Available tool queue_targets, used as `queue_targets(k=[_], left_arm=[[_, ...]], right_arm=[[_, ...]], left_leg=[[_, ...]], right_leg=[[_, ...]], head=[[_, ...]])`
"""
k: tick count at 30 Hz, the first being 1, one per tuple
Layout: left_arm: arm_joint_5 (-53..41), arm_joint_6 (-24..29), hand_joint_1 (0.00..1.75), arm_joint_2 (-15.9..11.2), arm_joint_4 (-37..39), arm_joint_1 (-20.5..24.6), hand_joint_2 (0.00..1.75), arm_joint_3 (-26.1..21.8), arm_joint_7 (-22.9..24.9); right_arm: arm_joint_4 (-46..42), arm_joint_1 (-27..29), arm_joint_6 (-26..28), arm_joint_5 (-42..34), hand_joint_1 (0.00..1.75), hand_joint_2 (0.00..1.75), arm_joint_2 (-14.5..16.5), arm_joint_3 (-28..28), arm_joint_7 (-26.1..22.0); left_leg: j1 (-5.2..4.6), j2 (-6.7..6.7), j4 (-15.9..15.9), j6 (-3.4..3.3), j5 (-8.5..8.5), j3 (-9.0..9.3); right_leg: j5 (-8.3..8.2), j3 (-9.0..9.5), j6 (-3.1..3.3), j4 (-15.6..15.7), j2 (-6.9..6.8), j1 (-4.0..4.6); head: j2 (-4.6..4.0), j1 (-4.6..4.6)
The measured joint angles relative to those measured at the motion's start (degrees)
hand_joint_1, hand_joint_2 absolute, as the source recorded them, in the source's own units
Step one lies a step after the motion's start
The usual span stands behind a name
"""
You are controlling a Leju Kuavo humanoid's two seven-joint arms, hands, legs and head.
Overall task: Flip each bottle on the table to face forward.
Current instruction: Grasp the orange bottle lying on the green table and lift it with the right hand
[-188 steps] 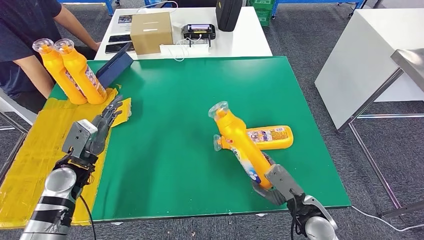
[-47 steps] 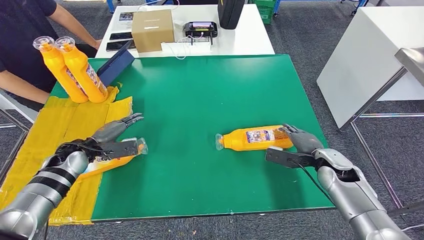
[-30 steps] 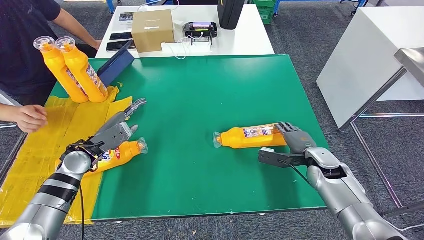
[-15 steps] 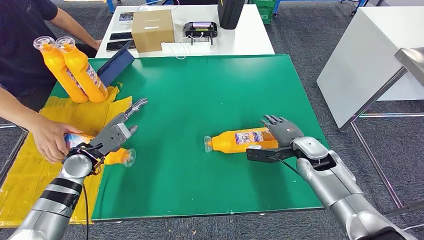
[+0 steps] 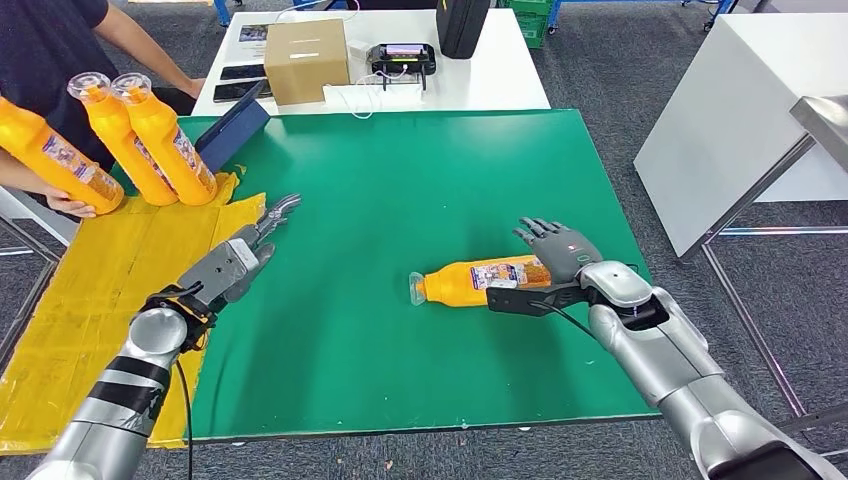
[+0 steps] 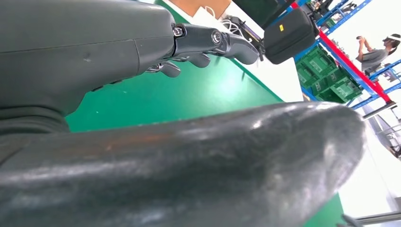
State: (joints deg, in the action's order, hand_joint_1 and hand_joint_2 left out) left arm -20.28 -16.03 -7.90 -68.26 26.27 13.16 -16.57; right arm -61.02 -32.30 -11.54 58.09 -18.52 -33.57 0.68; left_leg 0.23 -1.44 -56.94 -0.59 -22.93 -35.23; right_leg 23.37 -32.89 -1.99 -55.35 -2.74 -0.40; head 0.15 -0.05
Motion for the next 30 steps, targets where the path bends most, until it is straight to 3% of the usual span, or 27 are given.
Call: queue_targets(k=[4,8,12,18,30], left_arm=[[0.20,0.19,0.00,0.60,-0.01,0.53,0.00,0.08,0.15],[0.63,0.22,0.00,1.36,0.37,2.04,0.00,0.32,0.25],[1.09,0.05,0.00,2.58,1.60,4.06,0.00,0.56,0.25],[1.75,0.17,0.00,3.86,3.13,6.11,0.00,1.80,0.09],[3.14,0.32,0.00,4.46,4.02,7.06,0.00,3.20,0.09]], right_arm=[[4.92,0.54,0.76,-1.33,0.00,1.75,1.15,-0.35,-1.29],[10.90,0.97,0.17,-1.88,0.58,1.75,2.32,-1.32,-3.05],[16.05,-0.17,-1.84,-1.72,1.75,1.75,2.78,-3.22,-5.26],[19.57,-1.45,-3.61,-2.06,1.75,1.75,2.74,-6.31,-8.06],[19.77,-2.04,-5.11,-5.07,1.75,1.75,2.33,-8.66,-6.90]], left_leg=[[0.00,0.01,0.00,0.00,0.00,0.00],[0.00,0.00,0.00,0.00,0.00,0.04],[0.02,-0.03,0.00,0.00,-0.01,0.28],[0.03,-0.08,0.02,-0.04,-0.28,1.12],[0.03,-0.08,0.02,-0.10,-0.43,1.74]], right_leg=[[0.00,-0.01,0.00,0.00,-0.01,0.00],[0.00,0.00,0.00,0.01,-0.02,0.00],[0.02,0.19,0.00,0.05,-0.03,0.00],[0.25,0.47,-0.09,0.15,0.00,-0.01],[0.39,1.09,-0.17,0.15,0.06,-0.04]], head=[[0.00,-0.01],[0.00,-0.01],[0.00,0.02],[0.00,0.04],[0.00,0.01]])
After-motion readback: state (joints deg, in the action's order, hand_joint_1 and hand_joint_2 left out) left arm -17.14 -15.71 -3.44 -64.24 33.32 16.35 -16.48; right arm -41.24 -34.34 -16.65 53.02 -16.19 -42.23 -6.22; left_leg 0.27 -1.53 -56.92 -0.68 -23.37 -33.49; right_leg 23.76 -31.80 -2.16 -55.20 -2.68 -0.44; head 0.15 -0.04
